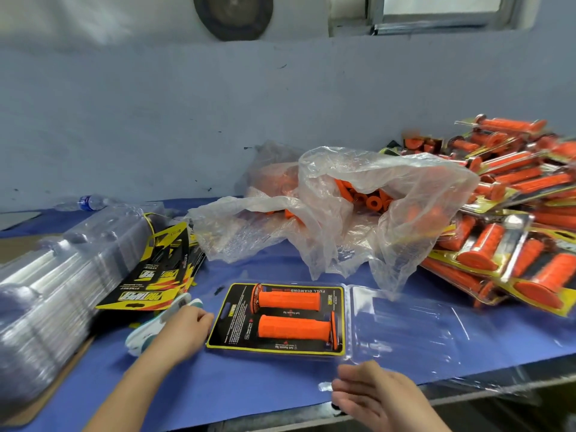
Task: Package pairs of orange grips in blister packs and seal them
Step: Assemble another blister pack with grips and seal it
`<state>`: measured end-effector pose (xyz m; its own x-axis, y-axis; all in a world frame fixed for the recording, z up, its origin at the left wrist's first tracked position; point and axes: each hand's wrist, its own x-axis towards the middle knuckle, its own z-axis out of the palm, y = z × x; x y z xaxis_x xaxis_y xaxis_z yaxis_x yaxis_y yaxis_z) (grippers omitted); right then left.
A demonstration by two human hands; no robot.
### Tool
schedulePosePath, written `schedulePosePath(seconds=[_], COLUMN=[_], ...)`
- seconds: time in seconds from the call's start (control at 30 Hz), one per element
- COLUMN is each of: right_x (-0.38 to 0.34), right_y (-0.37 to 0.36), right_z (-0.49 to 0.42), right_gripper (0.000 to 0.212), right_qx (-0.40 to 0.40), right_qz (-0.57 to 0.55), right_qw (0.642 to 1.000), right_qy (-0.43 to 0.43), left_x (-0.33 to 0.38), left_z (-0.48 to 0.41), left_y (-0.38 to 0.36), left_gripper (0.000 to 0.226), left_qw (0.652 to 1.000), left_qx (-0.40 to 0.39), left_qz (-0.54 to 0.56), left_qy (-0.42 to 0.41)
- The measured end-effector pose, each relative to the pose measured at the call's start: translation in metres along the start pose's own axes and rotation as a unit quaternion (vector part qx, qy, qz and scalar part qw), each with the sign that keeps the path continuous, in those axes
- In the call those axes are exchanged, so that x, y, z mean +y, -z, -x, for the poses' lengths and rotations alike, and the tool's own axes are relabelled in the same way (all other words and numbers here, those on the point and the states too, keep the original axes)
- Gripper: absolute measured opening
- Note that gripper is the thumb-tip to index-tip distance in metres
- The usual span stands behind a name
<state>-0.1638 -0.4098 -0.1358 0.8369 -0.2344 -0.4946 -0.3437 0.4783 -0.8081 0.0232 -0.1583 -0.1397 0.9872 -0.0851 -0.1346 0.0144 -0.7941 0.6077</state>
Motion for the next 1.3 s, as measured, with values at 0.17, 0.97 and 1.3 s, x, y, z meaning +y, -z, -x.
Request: schedulePosePath(seconds=[0.17, 0.97, 1.3], right_x=[-0.005, -0.017, -0.045], right_y=[0.001, 0.018, 0.04], right_z=[-0.007, -0.052, -0.093], right_gripper=[0.026, 0.044, 0.036], right_qx=[0.04, 0.065, 0.019], right_qz=[-0.079, 0.708, 0.712], right_qw=[0.995, 0.415, 0.283], right_qy=[-0.037, 0.568, 0.642], left_x=[-0.002, -0.006, 0.03], left_z=[0.004, -0.006, 0.018], left_y=[0.006, -0.005, -0.026], left_gripper=[0.043, 0.042, 0.021], left_qw=[1.0, 0.998, 0.925], left_qx=[-0.014, 0.007, 0.285], left_qz=[-0.005, 0.052, -0.025], left_qy=[0.0, -0.026, -0.25])
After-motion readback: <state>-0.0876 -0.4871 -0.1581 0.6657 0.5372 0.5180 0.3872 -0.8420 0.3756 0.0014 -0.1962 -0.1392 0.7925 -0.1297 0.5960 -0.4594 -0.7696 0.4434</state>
